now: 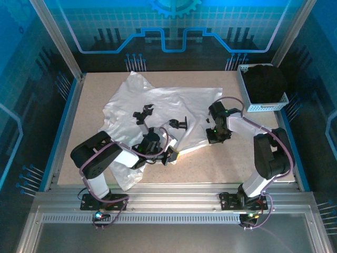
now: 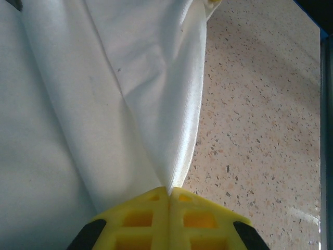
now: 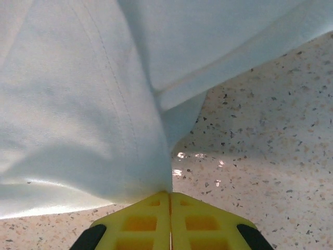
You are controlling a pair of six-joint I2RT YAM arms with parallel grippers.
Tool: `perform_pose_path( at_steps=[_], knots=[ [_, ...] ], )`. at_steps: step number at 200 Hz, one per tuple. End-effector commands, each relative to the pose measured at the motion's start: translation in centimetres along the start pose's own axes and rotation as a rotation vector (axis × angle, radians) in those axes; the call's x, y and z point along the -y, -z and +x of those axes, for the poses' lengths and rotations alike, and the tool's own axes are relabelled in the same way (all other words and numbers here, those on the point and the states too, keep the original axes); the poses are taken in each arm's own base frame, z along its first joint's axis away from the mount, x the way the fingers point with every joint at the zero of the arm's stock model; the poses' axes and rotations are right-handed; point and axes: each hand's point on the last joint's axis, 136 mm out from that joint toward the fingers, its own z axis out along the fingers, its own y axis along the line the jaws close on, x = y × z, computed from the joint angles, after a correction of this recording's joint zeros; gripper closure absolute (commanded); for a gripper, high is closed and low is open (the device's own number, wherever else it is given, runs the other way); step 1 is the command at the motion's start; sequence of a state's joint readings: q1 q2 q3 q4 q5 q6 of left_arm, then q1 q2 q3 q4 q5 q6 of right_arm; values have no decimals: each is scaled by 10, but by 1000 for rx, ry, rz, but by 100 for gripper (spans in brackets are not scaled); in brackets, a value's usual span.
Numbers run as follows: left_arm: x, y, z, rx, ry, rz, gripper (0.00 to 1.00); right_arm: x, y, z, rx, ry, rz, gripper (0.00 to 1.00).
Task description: Fold the inside-out t-shirt
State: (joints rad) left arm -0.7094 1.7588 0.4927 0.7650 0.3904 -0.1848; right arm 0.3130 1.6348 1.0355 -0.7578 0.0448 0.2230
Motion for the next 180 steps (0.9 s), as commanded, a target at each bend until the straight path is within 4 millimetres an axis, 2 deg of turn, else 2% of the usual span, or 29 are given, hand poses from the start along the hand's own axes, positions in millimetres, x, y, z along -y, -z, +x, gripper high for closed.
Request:
perform_pose_path(
  at_steps=[1, 28, 50, 65, 78, 102, 147, 180],
  knots=[
    [4, 4, 0, 0, -3, 20, 100, -1, 6, 7, 8, -36, -24, 90],
    [4, 4, -1, 1, -1, 21, 100, -8, 9, 12, 27, -40, -79, 78],
    [4, 3, 1, -3, -1, 23, 100, -6, 9, 14, 25, -53, -84, 69],
    [4, 3, 0, 0, 1, 25, 100, -16, 9, 12, 31, -37, -134, 64],
    [5, 3, -1, 1, -1, 27, 100, -24, 7, 10, 27, -24, -167, 62],
    [5, 2, 0, 3, -2, 32, 100, -23, -4, 5, -4, -16, -145, 61],
    [6, 1, -2, 7, 3, 39, 100, -13, -7, 6, -27, -10, -92, 65],
    [8, 1, -4, 17, 11, 52, 100, 11, -1, 4, 5, -73, -43, 91]
  ],
)
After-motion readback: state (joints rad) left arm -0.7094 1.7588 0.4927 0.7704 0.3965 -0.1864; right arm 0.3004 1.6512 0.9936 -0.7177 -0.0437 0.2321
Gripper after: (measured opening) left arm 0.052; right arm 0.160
